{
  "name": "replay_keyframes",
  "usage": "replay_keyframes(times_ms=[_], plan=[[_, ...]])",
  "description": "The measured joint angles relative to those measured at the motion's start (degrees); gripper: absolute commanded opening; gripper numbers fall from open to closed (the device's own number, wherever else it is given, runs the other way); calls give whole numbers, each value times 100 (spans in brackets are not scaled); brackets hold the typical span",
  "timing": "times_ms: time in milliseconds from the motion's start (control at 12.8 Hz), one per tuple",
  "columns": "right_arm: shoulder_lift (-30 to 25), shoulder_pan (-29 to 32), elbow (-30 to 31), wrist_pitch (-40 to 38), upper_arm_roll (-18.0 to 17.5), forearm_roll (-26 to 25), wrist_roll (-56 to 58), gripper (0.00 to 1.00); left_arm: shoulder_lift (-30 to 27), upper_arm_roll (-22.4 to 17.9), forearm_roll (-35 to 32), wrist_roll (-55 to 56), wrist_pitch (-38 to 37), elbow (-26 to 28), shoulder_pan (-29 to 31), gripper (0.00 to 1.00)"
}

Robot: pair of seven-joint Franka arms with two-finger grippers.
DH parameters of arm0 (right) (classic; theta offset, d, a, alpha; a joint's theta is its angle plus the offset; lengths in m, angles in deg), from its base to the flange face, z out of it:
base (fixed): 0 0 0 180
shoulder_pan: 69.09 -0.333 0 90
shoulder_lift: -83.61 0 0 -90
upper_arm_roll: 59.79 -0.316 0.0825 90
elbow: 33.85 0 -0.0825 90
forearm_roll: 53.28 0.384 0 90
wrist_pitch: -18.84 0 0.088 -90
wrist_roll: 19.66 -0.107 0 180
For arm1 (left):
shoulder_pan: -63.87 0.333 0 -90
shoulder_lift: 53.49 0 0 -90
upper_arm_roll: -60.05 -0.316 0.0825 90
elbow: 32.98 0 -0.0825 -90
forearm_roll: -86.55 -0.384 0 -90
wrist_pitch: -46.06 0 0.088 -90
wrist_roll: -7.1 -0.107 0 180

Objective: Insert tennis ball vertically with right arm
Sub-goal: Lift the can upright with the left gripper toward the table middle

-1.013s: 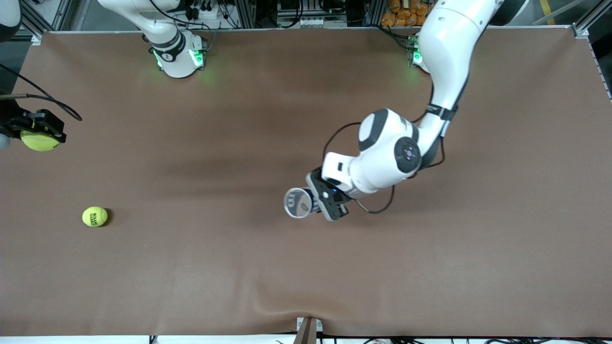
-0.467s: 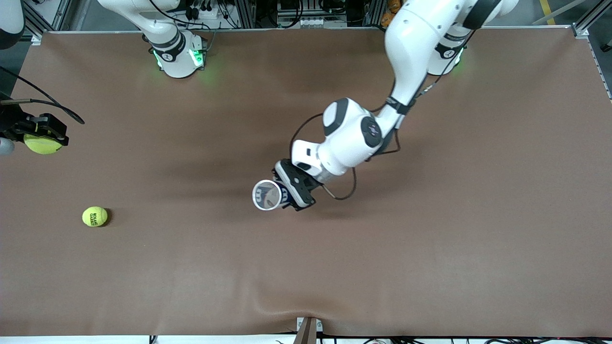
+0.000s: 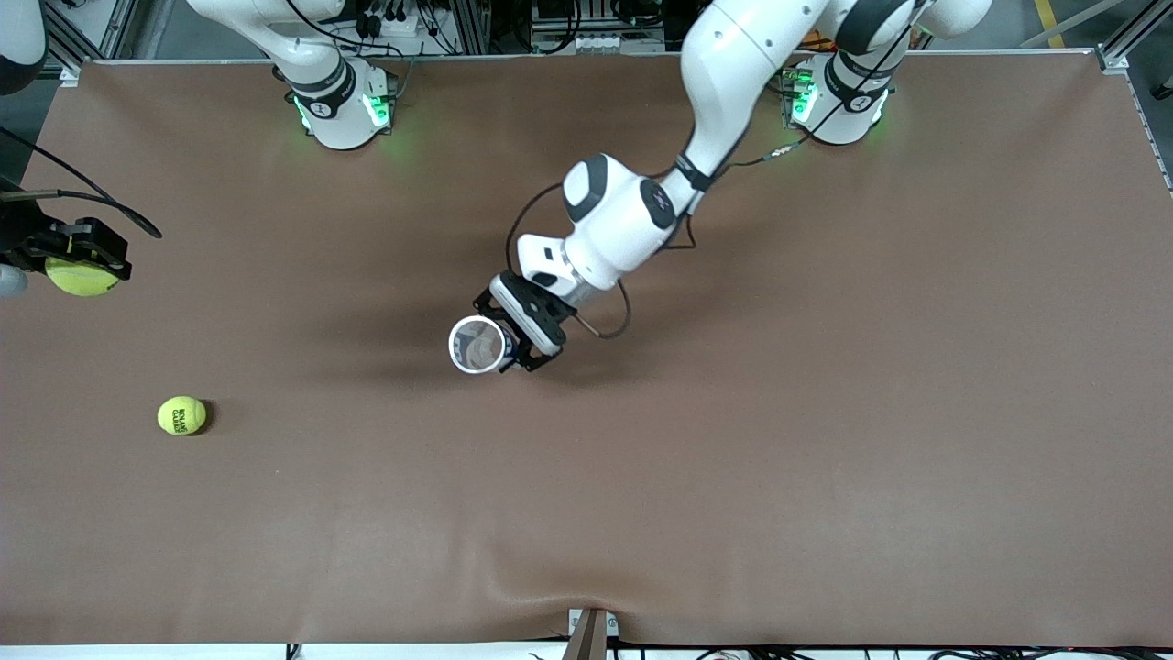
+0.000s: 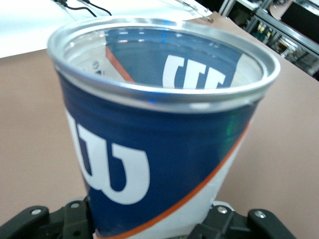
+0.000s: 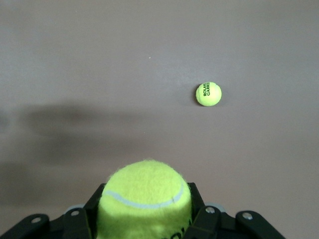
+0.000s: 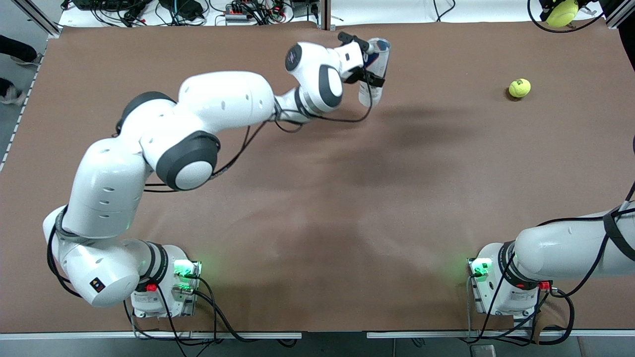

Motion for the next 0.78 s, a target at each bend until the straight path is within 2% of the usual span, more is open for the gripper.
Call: replay_keyframes(times_ms=[389, 779], plan=[[2, 0, 0, 0, 1, 0, 0, 1, 527, 1, 279, 8, 1215, 28, -719, 70], [3, 0, -1, 0, 2, 0, 0, 1, 735, -3, 280, 12, 1728, 25, -1005, 70]])
